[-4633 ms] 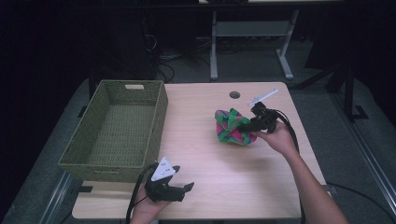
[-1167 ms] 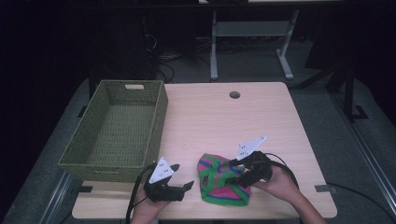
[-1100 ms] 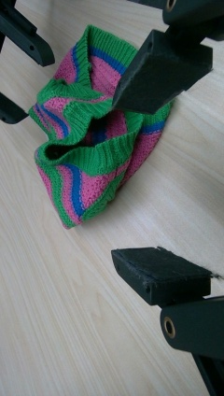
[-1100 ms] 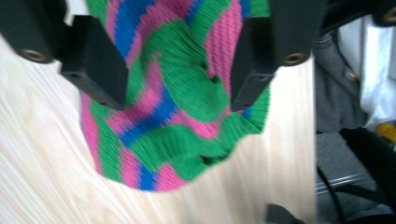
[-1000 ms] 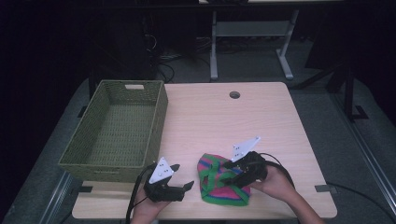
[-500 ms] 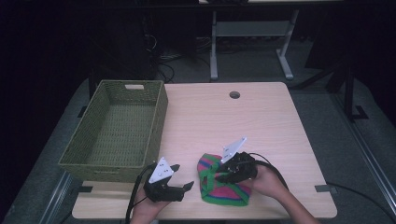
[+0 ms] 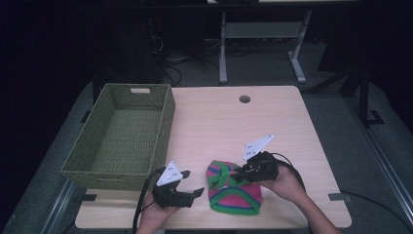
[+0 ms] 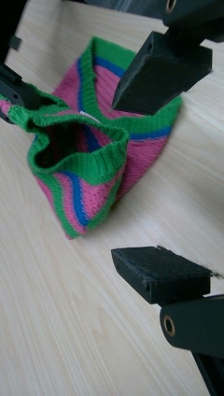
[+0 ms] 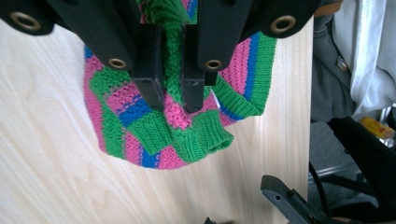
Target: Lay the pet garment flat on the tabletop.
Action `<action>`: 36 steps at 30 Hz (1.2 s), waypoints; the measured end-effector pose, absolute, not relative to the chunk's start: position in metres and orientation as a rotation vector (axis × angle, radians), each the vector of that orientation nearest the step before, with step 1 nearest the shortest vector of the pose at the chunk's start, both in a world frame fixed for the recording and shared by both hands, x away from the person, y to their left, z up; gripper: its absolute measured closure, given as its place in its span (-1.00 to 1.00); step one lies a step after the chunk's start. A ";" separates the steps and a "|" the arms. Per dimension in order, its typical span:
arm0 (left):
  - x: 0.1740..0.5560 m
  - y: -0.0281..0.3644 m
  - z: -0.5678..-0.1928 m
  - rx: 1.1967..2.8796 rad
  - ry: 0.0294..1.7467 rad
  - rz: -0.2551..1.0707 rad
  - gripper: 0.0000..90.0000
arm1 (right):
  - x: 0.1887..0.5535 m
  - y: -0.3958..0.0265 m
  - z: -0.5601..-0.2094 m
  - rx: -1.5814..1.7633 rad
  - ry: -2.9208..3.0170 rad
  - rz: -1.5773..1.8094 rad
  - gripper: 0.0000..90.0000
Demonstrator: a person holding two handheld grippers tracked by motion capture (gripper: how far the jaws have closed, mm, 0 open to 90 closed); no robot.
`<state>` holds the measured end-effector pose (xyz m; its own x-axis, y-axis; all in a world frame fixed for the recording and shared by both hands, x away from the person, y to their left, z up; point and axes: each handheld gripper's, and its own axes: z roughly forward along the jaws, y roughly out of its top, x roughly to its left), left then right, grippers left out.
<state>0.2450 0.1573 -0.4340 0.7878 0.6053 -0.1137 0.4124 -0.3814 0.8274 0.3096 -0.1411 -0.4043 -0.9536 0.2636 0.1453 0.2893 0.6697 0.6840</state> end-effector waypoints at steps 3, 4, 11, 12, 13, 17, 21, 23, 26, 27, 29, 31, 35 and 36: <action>0.248 0.154 -0.432 2.039 0.748 0.278 -0.48 | 0.312 -0.145 -0.402 -0.476 -2.832 -1.185 0.81; 0.251 0.150 -0.431 2.038 0.739 0.267 -0.48 | 0.313 -0.148 -0.400 -0.479 -2.822 -1.193 0.81; 0.258 0.141 -0.431 2.051 0.694 0.271 -0.48 | 0.318 -0.157 -0.391 -0.485 -2.813 -1.224 0.80; 0.261 0.140 -0.431 2.047 0.680 0.269 -0.48 | 0.320 -0.160 -0.388 -0.483 -2.796 -1.235 0.80; 0.263 0.139 -0.431 2.047 0.677 0.265 -0.48 | 0.321 -0.161 -0.386 -0.488 -2.799 -1.232 0.80; 0.267 0.136 -0.432 2.038 0.671 0.262 -0.48 | 0.325 -0.165 -0.382 -0.484 -2.802 -1.250 0.81; 0.269 0.133 -0.434 2.046 0.663 0.269 -0.48 | 0.333 -0.170 -0.376 -0.496 -2.788 -1.270 0.81; 0.269 0.131 -0.435 2.056 0.660 0.273 -0.48 | 0.336 -0.172 -0.374 -0.496 -2.772 -1.278 0.81; 0.273 0.128 -0.438 2.058 0.663 0.275 -0.48 | 0.341 -0.176 -0.367 -0.489 -2.753 -1.317 0.81; 0.275 0.126 -0.438 2.058 0.666 0.274 -0.48 | 0.342 -0.176 -0.366 -0.485 -2.756 -1.322 0.81; 0.279 0.124 -0.440 2.063 0.666 0.273 -0.48 | 0.342 -0.176 -0.363 -0.475 -2.751 -1.330 0.81; 0.281 0.122 -0.440 2.062 0.670 0.273 -0.47 | 0.342 -0.176 -0.362 -0.472 -2.753 -1.327 0.81; 0.290 0.115 -0.444 2.073 0.662 0.289 -0.47 | 0.345 -0.178 -0.359 -0.450 -2.742 -1.348 0.82; 0.292 0.114 -0.445 2.076 0.664 0.286 -0.47 | 0.345 -0.178 -0.359 -0.450 -2.742 -1.348 0.82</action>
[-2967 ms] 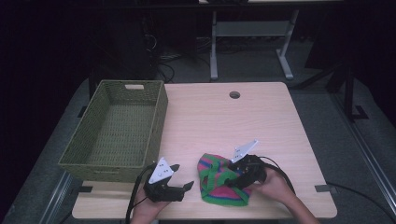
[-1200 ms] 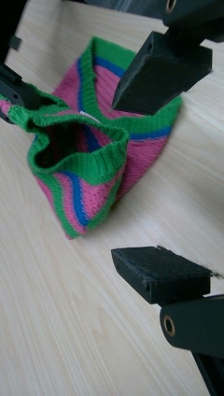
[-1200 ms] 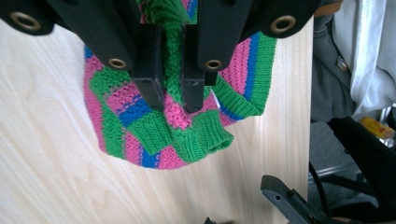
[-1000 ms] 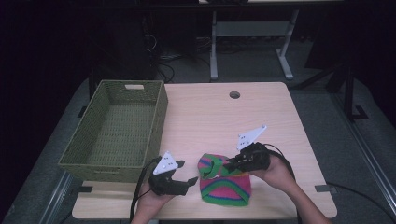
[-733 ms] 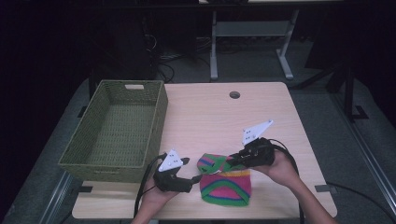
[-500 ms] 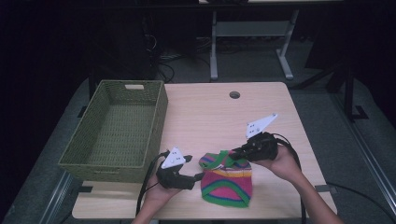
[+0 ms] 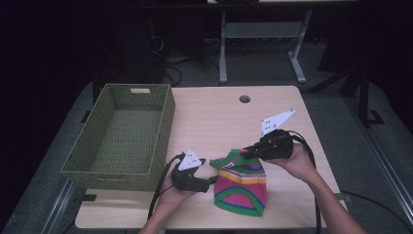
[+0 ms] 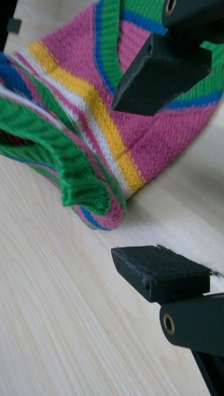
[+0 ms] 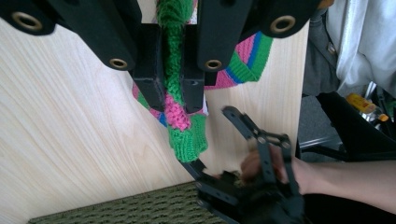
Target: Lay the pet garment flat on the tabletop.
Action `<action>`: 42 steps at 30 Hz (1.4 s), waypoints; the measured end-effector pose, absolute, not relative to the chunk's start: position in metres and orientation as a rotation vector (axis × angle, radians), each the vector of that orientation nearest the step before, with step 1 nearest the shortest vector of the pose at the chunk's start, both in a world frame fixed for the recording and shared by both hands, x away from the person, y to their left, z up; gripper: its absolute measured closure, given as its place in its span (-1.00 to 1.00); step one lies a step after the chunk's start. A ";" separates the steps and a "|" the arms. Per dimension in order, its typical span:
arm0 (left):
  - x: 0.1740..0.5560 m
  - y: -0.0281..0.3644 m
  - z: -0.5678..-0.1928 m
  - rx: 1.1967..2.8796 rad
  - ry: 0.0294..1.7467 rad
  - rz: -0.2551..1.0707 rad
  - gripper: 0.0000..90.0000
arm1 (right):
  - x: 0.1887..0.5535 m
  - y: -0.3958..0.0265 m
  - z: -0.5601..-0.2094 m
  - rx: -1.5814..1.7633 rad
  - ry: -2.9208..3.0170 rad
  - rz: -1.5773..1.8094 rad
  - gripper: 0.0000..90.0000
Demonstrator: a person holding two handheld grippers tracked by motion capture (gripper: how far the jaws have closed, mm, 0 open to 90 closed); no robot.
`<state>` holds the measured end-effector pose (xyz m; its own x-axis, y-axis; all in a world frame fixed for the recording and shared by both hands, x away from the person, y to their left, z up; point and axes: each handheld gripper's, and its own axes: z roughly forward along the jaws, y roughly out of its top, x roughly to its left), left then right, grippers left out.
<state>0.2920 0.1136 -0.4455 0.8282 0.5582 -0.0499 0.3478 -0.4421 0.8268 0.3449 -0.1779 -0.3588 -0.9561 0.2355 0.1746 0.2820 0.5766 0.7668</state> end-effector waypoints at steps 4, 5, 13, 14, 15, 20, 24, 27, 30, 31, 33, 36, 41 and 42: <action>0.302 0.107 -0.451 2.082 0.679 0.279 -0.47 | 0.346 -0.178 -0.357 -0.432 -2.732 -1.368 0.82; 0.302 0.107 -0.451 2.082 0.679 0.279 -0.45 | 0.346 -0.178 -0.357 -0.432 -2.732 -1.368 0.82; 0.313 0.102 -0.459 2.077 0.685 0.250 -0.07 | 0.346 -0.178 -0.355 -0.420 -2.736 -1.375 0.82; 0.313 0.102 -0.459 2.077 0.685 0.250 -0.01 | 0.346 -0.178 -0.355 -0.420 -2.736 -1.375 0.82; 0.314 0.101 -0.460 2.081 0.689 0.251 -0.01 | 0.346 -0.178 -0.355 -0.418 -2.737 -1.376 0.82; 0.318 0.102 -0.462 2.091 0.668 0.231 0.43 | 0.346 -0.178 -0.355 -0.425 -2.736 -1.373 0.82; 0.316 0.102 -0.457 2.085 0.639 0.234 0.75 | 0.347 -0.180 -0.355 -0.444 -2.738 -1.376 0.82; 0.317 0.102 -0.452 2.087 0.627 0.241 0.80 | 0.348 -0.183 -0.355 -0.465 -2.744 -1.379 0.82; 0.319 0.104 -0.441 2.081 0.615 0.263 0.81 | 0.348 -0.186 -0.355 -0.482 -2.750 -1.378 0.82; 0.319 0.104 -0.441 2.081 0.615 0.263 0.81 | 0.348 -0.187 -0.355 -0.489 -2.754 -1.380 0.82; 0.320 0.106 -0.434 2.078 0.621 0.264 0.81 | 0.348 -0.189 -0.355 -0.511 -2.750 -1.385 0.82; 0.321 0.106 -0.429 2.063 0.625 0.270 0.81 | 0.350 -0.191 -0.357 -0.533 -2.756 -1.379 0.82; 0.325 0.106 -0.422 2.085 0.639 0.282 0.83 | 0.355 -0.194 -0.361 -0.610 -2.787 -1.355 0.83; 0.327 0.105 -0.420 2.105 0.648 0.275 0.83 | 0.357 -0.194 -0.363 -0.629 -2.791 -1.348 0.82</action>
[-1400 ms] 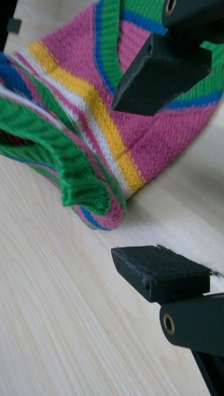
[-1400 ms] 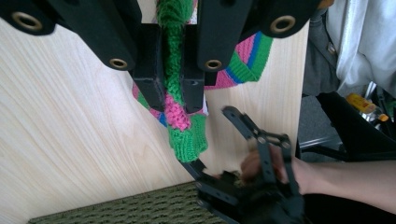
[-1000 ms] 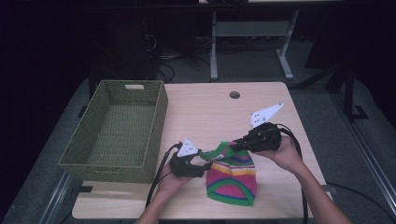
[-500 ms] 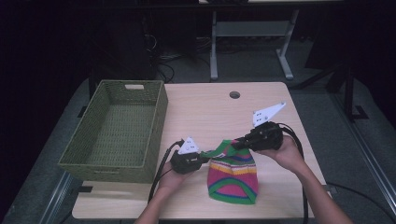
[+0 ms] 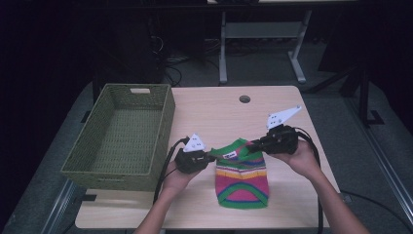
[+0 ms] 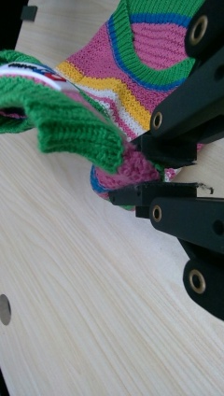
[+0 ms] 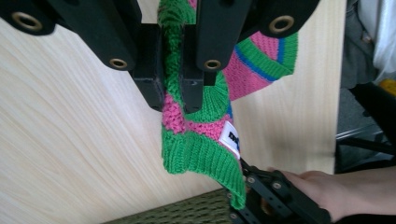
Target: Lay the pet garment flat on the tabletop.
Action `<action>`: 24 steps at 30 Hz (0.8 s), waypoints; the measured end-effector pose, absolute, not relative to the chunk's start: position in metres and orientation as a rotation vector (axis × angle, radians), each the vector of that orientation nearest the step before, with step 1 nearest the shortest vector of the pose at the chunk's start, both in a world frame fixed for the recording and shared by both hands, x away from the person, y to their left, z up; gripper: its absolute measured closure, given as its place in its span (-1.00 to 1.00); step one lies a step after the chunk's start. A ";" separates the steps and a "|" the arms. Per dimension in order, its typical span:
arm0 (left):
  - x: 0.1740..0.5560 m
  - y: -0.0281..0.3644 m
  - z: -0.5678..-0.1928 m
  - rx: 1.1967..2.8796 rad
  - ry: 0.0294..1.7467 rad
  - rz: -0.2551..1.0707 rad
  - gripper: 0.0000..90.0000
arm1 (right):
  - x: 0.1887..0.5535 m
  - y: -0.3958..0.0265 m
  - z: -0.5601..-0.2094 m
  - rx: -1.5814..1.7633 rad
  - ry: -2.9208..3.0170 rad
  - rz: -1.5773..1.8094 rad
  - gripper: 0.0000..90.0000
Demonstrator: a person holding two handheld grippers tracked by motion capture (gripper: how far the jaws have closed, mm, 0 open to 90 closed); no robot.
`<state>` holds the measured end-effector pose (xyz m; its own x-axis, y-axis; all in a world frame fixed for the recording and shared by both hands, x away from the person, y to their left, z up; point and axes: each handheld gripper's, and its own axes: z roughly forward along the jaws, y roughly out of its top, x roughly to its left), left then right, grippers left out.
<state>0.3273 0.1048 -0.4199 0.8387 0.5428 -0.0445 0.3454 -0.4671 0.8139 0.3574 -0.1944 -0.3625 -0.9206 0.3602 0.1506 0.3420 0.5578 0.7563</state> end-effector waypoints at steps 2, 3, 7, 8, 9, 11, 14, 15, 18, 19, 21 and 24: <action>0.330 0.103 -0.419 2.113 0.659 0.276 0.83 | 0.360 -0.195 -0.364 0.644 2.747 1.323 0.83; 0.330 0.103 -0.419 2.113 0.659 0.276 0.83 | 0.360 -0.195 -0.364 0.644 2.747 1.323 0.83; 0.337 0.100 -0.416 2.136 0.678 0.278 0.83 | 0.366 -0.197 -0.367 0.673 2.733 1.309 0.83; 0.339 0.099 -0.416 2.138 0.684 0.275 0.83 | 0.368 -0.198 -0.368 0.684 2.730 1.306 0.82; 0.340 0.098 -0.416 2.133 0.693 0.280 0.83 | 0.369 -0.199 -0.368 0.694 2.727 1.303 0.83; 0.344 0.096 -0.415 2.146 0.704 0.272 0.83 | 0.373 -0.200 -0.369 0.715 2.718 1.300 0.82; 0.349 0.092 -0.414 2.165 0.730 0.279 0.82 | 0.378 -0.202 -0.372 0.740 2.703 1.293 0.82; 0.350 0.091 -0.414 2.167 0.740 0.280 0.82 | 0.380 -0.202 -0.373 0.748 2.698 1.287 0.83; 0.354 0.089 -0.416 2.163 0.771 0.276 0.82 | 0.384 -0.202 -0.377 0.771 2.691 1.277 0.82; 0.356 0.089 -0.417 2.167 0.779 0.275 0.81 | 0.386 -0.202 -0.378 0.786 2.688 1.278 0.82; 0.360 0.089 -0.421 2.169 0.814 0.283 0.78 | 0.391 -0.202 -0.382 0.809 2.679 1.268 0.82; 0.363 0.088 -0.424 2.160 0.835 0.283 0.78 | 0.396 -0.202 -0.388 0.830 2.683 1.250 0.82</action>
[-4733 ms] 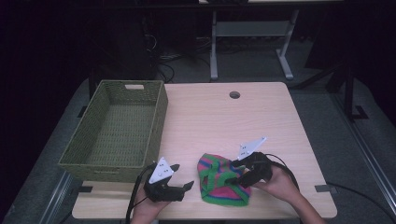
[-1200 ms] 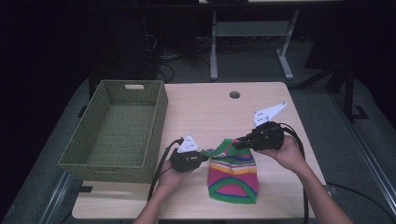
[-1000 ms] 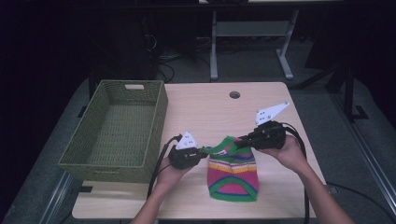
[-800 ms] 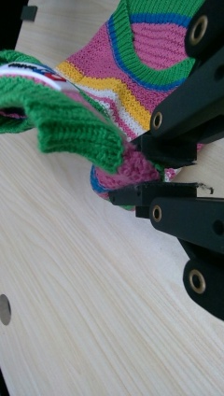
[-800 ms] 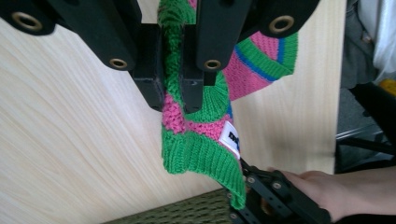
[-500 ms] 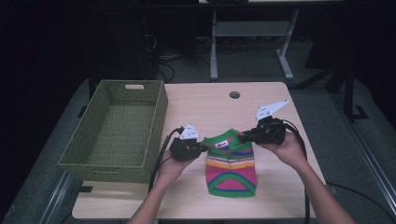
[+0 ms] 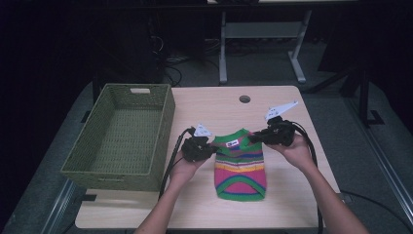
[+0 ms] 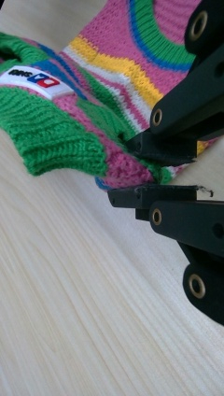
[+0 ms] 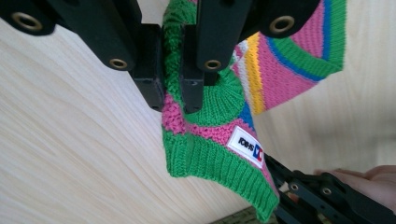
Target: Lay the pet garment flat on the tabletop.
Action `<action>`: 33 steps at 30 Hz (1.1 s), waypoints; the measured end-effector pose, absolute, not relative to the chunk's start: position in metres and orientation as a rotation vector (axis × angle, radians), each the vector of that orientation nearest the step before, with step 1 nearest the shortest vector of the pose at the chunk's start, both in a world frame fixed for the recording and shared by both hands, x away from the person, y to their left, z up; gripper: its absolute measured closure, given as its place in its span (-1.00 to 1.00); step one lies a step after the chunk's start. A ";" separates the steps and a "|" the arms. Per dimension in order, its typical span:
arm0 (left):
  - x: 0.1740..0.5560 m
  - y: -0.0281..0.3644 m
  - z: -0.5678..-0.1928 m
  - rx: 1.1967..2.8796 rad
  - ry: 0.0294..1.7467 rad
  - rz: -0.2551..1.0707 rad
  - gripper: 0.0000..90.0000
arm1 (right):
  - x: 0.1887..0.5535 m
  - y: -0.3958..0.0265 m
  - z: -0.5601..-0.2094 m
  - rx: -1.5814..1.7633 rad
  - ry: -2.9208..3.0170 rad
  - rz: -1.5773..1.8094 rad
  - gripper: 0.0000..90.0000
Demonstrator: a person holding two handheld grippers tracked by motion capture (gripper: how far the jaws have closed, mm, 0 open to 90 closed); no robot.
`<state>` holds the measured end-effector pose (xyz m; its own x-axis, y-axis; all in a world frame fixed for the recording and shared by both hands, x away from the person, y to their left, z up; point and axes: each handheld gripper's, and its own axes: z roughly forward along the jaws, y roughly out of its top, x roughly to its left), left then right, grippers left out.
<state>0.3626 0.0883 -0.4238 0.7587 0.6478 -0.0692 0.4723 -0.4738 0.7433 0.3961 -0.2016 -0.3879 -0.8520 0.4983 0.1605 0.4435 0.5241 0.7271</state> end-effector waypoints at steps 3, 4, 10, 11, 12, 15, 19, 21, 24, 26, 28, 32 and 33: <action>0.367 0.088 -0.427 2.145 0.858 0.277 0.78 | 0.400 -0.201 -0.392 0.849 2.680 1.250 0.82; 0.369 0.087 -0.430 2.150 0.873 0.284 0.78 | 0.403 -0.201 -0.395 0.864 2.674 1.250 0.82; 0.376 0.087 -0.435 2.121 0.906 0.258 0.78 | 0.409 -0.202 -0.402 0.908 2.658 1.254 0.82; 0.377 0.086 -0.435 2.109 0.916 0.250 0.78 | 0.410 -0.203 -0.403 0.911 2.660 1.250 0.82; 0.378 0.086 -0.435 2.118 0.909 0.253 0.78 | 0.412 -0.203 -0.405 0.917 2.658 1.239 0.81; 0.381 0.083 -0.434 2.126 0.912 0.262 0.77 | 0.413 -0.204 -0.406 0.931 2.647 1.238 0.81; 0.383 0.080 -0.432 2.143 0.909 0.273 0.77 | 0.415 -0.205 -0.409 0.949 2.644 1.234 0.81; 0.384 0.079 -0.432 2.141 0.914 0.272 0.77 | 0.416 -0.206 -0.410 0.960 2.637 1.239 0.81; 0.386 0.080 -0.434 2.135 0.925 0.268 0.77 | 0.417 -0.208 -0.412 0.978 2.626 1.243 0.80; 0.388 0.080 -0.435 2.141 0.922 0.269 0.77 | 0.417 -0.208 -0.413 0.978 2.624 1.244 0.80; 0.389 0.080 -0.436 2.134 0.933 0.268 0.77 | 0.418 -0.207 -0.414 0.981 2.615 1.239 0.80; 0.392 0.080 -0.437 2.137 0.936 0.271 0.77 | 0.421 -0.207 -0.415 0.995 2.607 1.234 0.80; 0.393 0.080 -0.437 2.138 0.937 0.268 0.77 | 0.421 -0.207 -0.415 0.995 2.607 1.234 0.80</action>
<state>0.3932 0.0803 -0.4373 0.7069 0.6991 -0.1071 0.5369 -0.4319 0.7247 0.4207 -0.2071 -0.4150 -0.7837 0.5928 0.1857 0.5194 0.4612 0.7194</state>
